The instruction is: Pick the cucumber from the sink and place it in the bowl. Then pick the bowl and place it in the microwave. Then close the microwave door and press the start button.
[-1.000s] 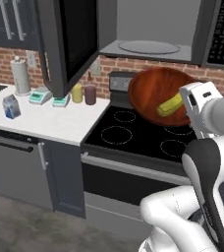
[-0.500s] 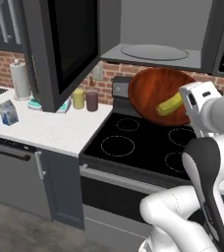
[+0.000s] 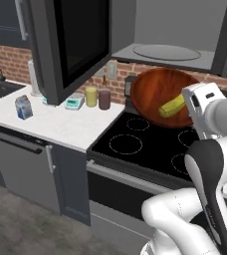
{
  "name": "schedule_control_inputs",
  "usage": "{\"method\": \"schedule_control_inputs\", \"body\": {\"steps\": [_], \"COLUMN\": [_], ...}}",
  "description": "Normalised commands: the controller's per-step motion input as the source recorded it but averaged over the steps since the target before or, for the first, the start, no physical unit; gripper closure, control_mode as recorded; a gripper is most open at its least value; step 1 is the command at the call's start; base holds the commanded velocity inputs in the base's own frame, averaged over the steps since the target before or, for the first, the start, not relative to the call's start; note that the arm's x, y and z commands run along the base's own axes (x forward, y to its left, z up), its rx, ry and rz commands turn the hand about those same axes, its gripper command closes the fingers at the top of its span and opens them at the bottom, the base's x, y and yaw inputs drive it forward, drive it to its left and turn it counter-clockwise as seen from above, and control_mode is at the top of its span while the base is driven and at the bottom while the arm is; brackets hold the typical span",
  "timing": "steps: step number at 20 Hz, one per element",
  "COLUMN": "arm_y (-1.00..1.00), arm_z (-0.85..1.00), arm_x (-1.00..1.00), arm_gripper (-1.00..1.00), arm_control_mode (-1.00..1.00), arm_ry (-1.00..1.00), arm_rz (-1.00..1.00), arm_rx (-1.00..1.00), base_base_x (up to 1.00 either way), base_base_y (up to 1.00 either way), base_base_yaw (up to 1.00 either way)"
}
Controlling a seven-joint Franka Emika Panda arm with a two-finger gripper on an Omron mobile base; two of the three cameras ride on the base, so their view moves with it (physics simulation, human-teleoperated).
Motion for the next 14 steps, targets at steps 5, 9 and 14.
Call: {"method": "schedule_control_inputs", "body": {"steps": [5, 9, 14], "arm_y": [0.0, 0.0, -0.03], "arm_z": [0.0, 0.2, 0.35], "arm_x": [0.0, 0.0, 0.02], "arm_gripper": [1.0, 1.0, 1.0], "arm_control_mode": [1.0, -1.0, -1.0], "arm_ry": [0.0, 0.06, -0.01], "arm_rz": [0.0, -0.01, -0.21], "arm_rx": [0.0, 0.0, -0.02], "base_base_x": [0.0, 0.0, 0.0], "base_base_y": [-0.07, 0.0, 0.0], "base_base_yaw": [0.22, 0.0, 0.0]}}
